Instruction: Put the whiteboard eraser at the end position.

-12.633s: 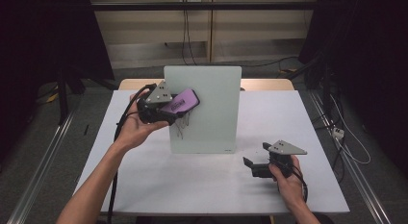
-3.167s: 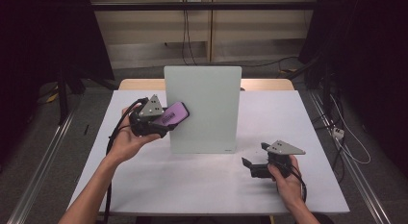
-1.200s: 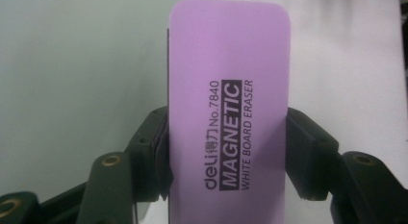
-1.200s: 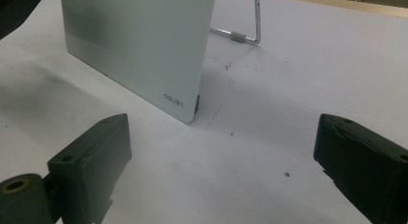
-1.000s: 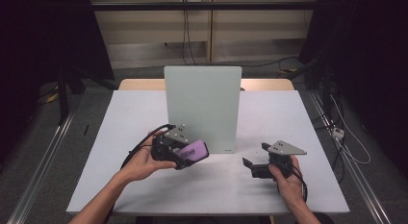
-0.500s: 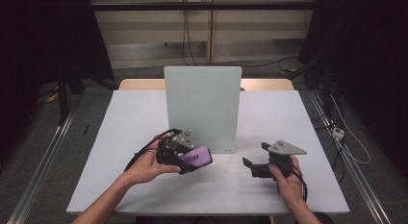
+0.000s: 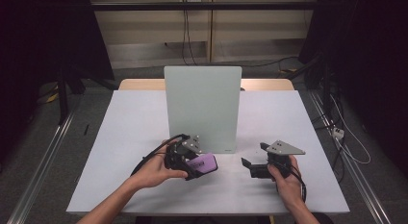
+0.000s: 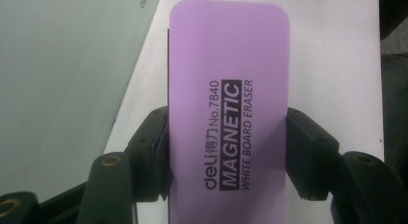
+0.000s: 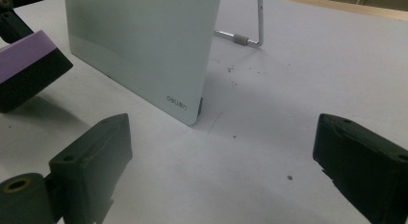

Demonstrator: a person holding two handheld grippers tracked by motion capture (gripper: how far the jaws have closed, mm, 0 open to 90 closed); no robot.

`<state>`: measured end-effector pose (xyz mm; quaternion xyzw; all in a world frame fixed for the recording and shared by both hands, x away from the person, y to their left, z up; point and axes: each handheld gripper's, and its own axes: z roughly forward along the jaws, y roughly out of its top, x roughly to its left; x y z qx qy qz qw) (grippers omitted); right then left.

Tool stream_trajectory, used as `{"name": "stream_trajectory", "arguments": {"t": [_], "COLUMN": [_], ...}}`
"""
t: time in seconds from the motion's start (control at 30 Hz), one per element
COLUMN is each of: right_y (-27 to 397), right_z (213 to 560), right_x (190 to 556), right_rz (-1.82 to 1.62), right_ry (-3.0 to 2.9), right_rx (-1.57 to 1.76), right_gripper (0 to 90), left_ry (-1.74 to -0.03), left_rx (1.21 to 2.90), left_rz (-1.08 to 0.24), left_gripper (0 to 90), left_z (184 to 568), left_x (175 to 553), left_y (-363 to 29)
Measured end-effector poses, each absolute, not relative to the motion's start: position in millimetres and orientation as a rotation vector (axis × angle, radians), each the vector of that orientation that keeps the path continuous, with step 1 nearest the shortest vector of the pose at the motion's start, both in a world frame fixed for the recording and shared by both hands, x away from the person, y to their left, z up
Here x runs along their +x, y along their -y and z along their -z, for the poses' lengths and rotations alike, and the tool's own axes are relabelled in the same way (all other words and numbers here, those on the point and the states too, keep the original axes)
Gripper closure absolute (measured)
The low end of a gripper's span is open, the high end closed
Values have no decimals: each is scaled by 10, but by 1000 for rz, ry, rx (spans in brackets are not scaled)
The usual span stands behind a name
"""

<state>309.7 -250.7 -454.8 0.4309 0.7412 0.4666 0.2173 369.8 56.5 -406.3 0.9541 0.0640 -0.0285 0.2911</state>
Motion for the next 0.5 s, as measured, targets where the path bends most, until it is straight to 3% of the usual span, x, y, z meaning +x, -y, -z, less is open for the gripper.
{"name": "stream_trajectory", "arguments": {"t": [0.5], "right_y": [2544], "right_z": [4538], "right_x": [3071], "right_rz": [-1295], "right_ry": [-2041], "right_rx": [1197], "right_gripper": [63], "left_ry": [-134], "left_rx": [2589], "left_rz": [141], "left_gripper": [409], "left_z": [4171], "left_x": [3658], "left_y": [-302]}}
